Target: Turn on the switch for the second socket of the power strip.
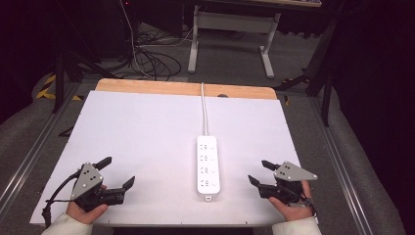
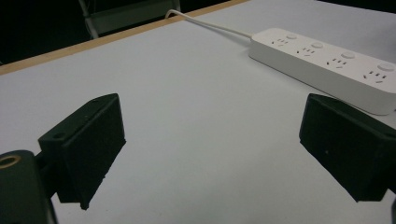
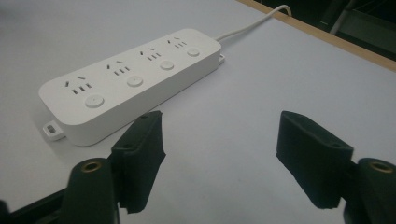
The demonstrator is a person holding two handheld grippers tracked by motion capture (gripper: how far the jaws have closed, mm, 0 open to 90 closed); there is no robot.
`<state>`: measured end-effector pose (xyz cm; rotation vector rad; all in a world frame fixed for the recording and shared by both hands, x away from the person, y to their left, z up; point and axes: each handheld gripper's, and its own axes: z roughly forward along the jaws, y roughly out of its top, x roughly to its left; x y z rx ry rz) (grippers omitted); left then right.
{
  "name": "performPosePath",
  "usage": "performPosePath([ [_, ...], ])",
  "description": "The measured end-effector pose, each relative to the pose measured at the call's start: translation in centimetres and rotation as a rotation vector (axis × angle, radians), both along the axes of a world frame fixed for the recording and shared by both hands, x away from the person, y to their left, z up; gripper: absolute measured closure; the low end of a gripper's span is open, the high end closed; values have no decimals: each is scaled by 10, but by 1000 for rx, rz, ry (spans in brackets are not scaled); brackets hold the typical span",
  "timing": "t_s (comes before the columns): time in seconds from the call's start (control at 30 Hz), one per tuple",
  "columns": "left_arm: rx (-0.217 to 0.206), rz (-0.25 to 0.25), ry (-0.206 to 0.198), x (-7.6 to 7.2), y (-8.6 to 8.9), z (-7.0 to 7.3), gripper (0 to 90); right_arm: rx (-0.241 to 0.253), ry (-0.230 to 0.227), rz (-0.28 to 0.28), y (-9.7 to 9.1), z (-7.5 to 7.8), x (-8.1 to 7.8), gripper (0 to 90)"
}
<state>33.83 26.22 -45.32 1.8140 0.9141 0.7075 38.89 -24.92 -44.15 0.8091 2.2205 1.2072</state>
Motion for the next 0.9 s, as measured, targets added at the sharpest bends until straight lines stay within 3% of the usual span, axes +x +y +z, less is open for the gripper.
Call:
performPosePath([
  [0.1, -4, 1, 2, 0, 0, 0, 73, -26, -6, 9, 5, 8, 1, 360],
  [0.33, -2, 0, 1, 0, 0, 0, 73, -9, -1, 27, 15, 24, 12, 361],
  [0.9, 0, -1, -1, 0, 0, 0, 73, -35, -6, 105, 53, 55, 36, 401],
])
